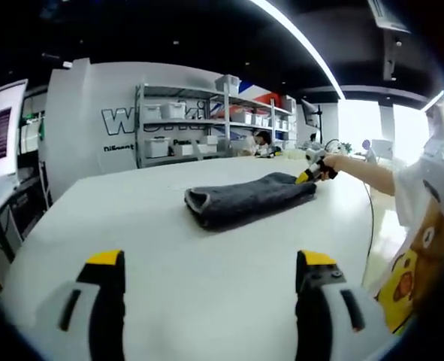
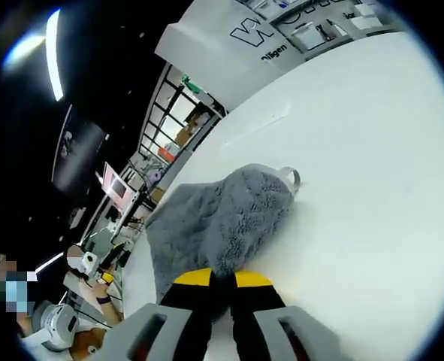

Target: Fold the towel on the table until its edges align and the towel forms a compact rectangular stack.

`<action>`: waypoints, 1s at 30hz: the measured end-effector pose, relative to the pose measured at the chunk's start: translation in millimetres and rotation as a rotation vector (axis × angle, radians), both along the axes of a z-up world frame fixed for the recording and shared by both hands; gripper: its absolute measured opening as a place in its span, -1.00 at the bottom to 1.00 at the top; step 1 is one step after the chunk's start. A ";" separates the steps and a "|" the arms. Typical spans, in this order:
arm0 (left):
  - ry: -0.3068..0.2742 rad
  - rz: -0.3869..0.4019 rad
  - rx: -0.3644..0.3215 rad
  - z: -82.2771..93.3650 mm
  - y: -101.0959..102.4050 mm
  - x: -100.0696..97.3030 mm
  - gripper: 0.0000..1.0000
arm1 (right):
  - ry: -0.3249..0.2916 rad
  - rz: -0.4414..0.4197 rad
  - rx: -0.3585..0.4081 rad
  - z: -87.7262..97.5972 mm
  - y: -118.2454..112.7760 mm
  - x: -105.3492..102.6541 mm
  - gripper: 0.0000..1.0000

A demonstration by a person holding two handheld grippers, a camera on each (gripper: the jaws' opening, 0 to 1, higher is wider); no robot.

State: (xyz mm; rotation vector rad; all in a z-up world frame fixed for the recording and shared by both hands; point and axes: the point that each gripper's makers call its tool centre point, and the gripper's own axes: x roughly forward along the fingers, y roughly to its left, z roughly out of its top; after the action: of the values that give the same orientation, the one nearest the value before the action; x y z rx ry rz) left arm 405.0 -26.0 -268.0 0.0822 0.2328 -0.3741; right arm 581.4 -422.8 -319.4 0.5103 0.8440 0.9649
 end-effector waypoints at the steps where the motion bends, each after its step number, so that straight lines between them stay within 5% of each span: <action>1: 0.000 0.000 0.000 0.1 -0.3 0.0 0.98 | -0.001 0.001 0.001 0.5 0.2 -0.3 -0.85; 11: -0.008 -0.003 -0.003 2.3 -0.2 -0.7 0.98 | -0.023 0.001 0.049 20.7 4.2 -2.4 -0.85; 21: -0.018 -0.010 -0.008 4.7 0.0 -1.1 0.98 | -0.088 -0.007 0.184 73.4 19.2 1.0 -0.85; 30: -0.028 -0.014 -0.017 6.0 1.0 -1.4 0.98 | -0.145 0.032 0.216 111.1 46.7 6.7 -0.85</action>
State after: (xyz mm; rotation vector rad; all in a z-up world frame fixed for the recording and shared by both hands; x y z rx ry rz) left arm 403.5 -25.0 -262.0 0.0724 0.2013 -0.3885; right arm 588.1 -376.2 -208.3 0.6051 0.6225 1.1161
